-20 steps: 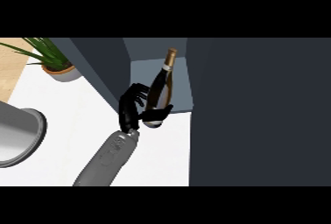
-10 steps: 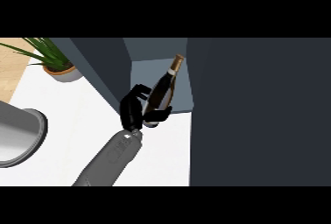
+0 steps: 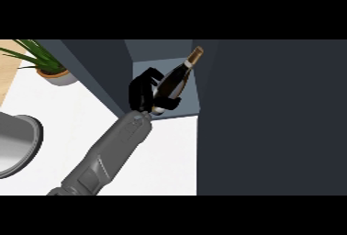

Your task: Pick up the wine, place it into the cabinet and close the cabinet

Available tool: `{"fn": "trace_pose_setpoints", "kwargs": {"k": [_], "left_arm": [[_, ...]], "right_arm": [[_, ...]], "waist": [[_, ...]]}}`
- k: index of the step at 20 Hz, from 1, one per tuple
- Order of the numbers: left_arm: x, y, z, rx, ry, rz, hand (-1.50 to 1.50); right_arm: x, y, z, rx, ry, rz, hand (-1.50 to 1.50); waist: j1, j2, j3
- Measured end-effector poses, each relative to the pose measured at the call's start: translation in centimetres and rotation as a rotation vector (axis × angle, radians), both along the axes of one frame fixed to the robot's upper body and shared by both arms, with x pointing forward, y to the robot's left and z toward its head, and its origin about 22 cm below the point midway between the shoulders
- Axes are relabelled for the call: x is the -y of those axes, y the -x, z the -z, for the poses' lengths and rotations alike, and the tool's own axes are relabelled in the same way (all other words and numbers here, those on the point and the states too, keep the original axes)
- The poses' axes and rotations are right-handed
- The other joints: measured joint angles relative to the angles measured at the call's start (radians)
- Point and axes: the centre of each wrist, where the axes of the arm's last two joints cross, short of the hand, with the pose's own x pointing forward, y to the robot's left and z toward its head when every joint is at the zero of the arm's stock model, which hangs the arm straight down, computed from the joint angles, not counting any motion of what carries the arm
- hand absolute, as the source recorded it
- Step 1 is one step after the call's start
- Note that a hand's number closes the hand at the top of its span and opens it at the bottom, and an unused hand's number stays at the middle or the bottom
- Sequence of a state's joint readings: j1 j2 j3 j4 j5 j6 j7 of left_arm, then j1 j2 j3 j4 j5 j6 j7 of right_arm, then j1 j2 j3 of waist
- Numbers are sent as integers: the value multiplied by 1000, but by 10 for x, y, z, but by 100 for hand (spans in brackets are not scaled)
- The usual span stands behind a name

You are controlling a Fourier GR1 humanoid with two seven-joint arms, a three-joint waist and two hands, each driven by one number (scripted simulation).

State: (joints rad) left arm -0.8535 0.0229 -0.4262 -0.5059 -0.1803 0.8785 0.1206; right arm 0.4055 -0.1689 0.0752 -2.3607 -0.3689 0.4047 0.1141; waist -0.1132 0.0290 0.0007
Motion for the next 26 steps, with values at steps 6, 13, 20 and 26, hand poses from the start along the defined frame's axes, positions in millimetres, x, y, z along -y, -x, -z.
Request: {"fn": "trace_pose_setpoints", "kwargs": {"k": [6, 13, 20, 26], "left_arm": [[-1, -19, -14, -51, -61, -33, 150], [6, -28, -24, -14, -129, -69, -150], [8, -33, -28, -7, -184, -75, -150], [3, -31, -20, -26, -194, -83, -150]], "right_arm": [[2, 0, 0, 4, 9, -17, -150], [5, -1, 0, 10, 8, -23, -150], [5, 0, 0, 12, 6, -41, -150], [6, 1, 1, 4, 5, -43, -150]], "waist": [[-13, 6, -2], [-21, 7, -2], [-28, 11, -2], [-24, 10, -3]]}}
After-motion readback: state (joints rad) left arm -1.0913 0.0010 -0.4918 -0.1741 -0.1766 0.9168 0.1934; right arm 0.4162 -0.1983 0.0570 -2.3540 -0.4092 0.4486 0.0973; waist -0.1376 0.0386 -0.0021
